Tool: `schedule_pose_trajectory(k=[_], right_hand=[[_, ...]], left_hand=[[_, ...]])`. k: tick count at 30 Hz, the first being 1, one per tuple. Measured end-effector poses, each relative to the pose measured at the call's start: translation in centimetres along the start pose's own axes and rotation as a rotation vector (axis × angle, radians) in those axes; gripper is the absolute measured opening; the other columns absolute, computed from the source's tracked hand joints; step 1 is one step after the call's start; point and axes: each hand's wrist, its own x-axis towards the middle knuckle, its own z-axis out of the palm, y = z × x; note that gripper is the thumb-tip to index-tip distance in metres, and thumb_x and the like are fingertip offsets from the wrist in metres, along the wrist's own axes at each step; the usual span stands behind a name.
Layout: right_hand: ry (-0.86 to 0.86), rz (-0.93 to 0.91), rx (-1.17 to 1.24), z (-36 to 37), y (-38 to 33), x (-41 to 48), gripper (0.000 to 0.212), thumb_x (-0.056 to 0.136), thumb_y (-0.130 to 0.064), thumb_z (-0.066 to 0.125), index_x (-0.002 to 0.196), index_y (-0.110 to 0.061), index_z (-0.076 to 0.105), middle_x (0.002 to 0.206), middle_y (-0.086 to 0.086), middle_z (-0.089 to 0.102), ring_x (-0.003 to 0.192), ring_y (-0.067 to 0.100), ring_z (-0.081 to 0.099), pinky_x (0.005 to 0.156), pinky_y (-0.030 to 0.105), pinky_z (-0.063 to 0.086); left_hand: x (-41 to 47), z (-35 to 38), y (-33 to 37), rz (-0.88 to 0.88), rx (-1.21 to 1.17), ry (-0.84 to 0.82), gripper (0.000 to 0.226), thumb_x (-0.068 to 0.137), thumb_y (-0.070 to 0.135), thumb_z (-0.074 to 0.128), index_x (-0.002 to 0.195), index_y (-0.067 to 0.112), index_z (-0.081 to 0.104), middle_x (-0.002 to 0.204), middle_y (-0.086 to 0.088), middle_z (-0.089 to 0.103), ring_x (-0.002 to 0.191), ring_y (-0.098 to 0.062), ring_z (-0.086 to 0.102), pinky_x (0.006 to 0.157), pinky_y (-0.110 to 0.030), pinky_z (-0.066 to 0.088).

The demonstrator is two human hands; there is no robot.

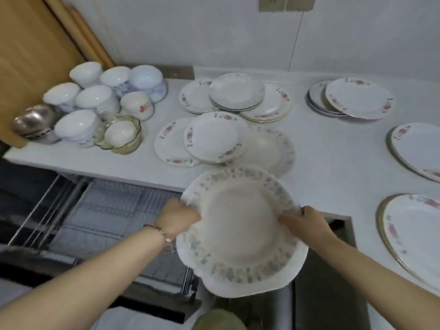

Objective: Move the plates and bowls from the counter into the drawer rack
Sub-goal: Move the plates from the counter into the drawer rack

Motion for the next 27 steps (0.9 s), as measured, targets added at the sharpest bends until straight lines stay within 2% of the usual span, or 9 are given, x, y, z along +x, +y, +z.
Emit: schedule_pose_trajectory(k=[2,4,6,9,13,15,19,22,27], right_hand=[[-0.082,0.009,-0.026,4.3,0.3,-0.7,0.041,0.080,-0.027,0.065,0.113,-0.003,0.058,0.100,0.010,0.065,0.078,0.021,0.058,0.063,0.028,0.045],[-0.163,0.030,-0.033,8.6,0.7,-1.3,0.041,0.081,-0.024,0.065,0.114,-0.003,0.059,0.094,0.008,0.065,0.074,0.019,0.058,0.059,0.027,0.047],[-0.222,0.063,-0.063,12.8,0.7,-1.8,0.037,0.082,-0.022,0.063,0.112,-0.002,0.061,0.090,0.007,0.065,0.077,0.021,0.061,0.066,0.030,0.051],[-0.269,0.108,-0.091,18.5,0.3,-1.4,0.042,0.081,-0.023,0.064,0.115,0.001,0.062,0.096,0.012,0.067,0.087,0.028,0.064,0.082,0.037,0.054],[-0.253,0.159,-0.090,25.3,-0.6,0.8,0.033,0.083,-0.020,0.061,0.111,-0.001,0.062,0.079,0.006,0.058,0.071,0.022,0.057,0.069,0.030,0.048],[-0.226,0.186,-0.073,28.5,-1.0,2.6,0.034,0.083,-0.021,0.061,0.109,0.000,0.061,0.075,0.003,0.058,0.069,0.019,0.056,0.063,0.027,0.046],[-0.129,0.273,-0.038,34.8,-1.8,7.3,0.043,0.084,-0.028,0.059,0.117,-0.001,0.053,0.086,0.004,0.058,0.080,0.022,0.056,0.074,0.032,0.048],[-0.053,0.298,-0.039,38.4,-2.3,11.1,0.040,0.086,-0.025,0.056,0.117,0.001,0.052,0.075,0.002,0.057,0.069,0.021,0.058,0.062,0.028,0.047],[0.022,0.327,-0.076,42.6,-1.9,17.0,0.035,0.094,-0.020,0.047,0.119,0.003,0.054,0.112,0.018,0.061,0.109,0.034,0.058,0.076,0.028,0.038]], left_hand=[[0.0,-3.1,-3.6,-0.092,0.048,-0.014,0.071,0.039,0.020,0.068,0.105,-0.006,0.065,0.103,-0.016,0.069,0.096,-0.029,0.067,0.077,-0.037,0.059],[0.0,-5.8,-6.7,-0.145,0.136,-0.018,0.040,0.056,0.014,0.072,0.091,-0.003,0.066,0.094,-0.013,0.069,0.097,-0.028,0.066,0.089,-0.043,0.055],[0.3,-8.1,-9.1,-0.173,0.205,-0.003,0.011,0.075,0.005,0.068,0.085,-0.001,0.065,0.089,-0.011,0.066,0.095,-0.026,0.063,0.083,-0.038,0.054],[2.6,-11.0,-12.9,-0.255,0.250,0.016,0.040,0.080,0.008,0.067,0.116,-0.006,0.059,0.108,-0.015,0.063,0.099,-0.027,0.062,0.072,-0.029,0.051],[8.1,-14.1,-17.5,-0.306,0.273,0.072,0.040,0.078,0.009,0.066,0.115,-0.005,0.061,0.117,-0.018,0.065,0.108,-0.031,0.063,0.082,-0.030,0.052],[11.7,-15.1,-19.3,-0.298,0.280,0.098,0.031,0.078,0.008,0.063,0.107,-0.003,0.064,0.109,-0.017,0.068,0.104,-0.030,0.065,0.074,-0.030,0.052],[20.2,-16.3,-21.8,-0.236,0.224,0.105,0.023,0.079,0.004,0.056,0.101,0.002,0.065,0.097,-0.012,0.066,0.090,-0.026,0.063,0.069,-0.023,0.045],[26.5,-16.5,-22.9,-0.181,0.246,0.101,0.027,0.081,0.009,0.053,0.106,0.004,0.063,0.104,-0.014,0.068,0.088,-0.026,0.063,0.074,-0.026,0.048],[34.3,-15.4,-24.6,-0.135,0.321,0.078,0.027,0.083,0.008,0.053,0.110,0.004,0.058,0.109,-0.015,0.066,0.094,-0.031,0.065,0.078,-0.031,0.053]])
